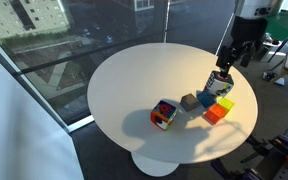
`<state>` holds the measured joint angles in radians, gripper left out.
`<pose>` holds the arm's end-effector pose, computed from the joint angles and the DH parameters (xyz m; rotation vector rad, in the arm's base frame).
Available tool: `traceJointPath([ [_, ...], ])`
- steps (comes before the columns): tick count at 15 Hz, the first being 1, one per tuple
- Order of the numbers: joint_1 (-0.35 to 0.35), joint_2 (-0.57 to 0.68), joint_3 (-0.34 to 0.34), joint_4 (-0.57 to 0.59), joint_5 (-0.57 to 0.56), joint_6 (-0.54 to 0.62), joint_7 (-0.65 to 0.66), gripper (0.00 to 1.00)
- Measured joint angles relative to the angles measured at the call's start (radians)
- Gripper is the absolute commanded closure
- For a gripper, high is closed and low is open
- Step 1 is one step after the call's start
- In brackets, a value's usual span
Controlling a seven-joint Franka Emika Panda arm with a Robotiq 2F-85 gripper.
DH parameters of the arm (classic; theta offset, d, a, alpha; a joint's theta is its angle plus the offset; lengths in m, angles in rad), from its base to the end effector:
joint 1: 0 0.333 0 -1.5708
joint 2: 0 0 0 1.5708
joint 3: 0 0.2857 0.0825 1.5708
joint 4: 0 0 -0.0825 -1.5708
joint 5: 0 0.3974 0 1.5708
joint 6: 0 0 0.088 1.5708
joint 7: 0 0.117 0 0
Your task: Put the white and black block on the purple block
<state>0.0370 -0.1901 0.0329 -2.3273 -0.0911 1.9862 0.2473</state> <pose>0.4755 0.0266 0.3568 3.0184 -0.2046 -0.2056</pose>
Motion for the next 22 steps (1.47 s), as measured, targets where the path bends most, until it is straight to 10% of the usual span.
traceJointPath([
  [22,0.003,-0.338,-0.007,-0.065,0.073,-0.198,-0.160,0.00],
])
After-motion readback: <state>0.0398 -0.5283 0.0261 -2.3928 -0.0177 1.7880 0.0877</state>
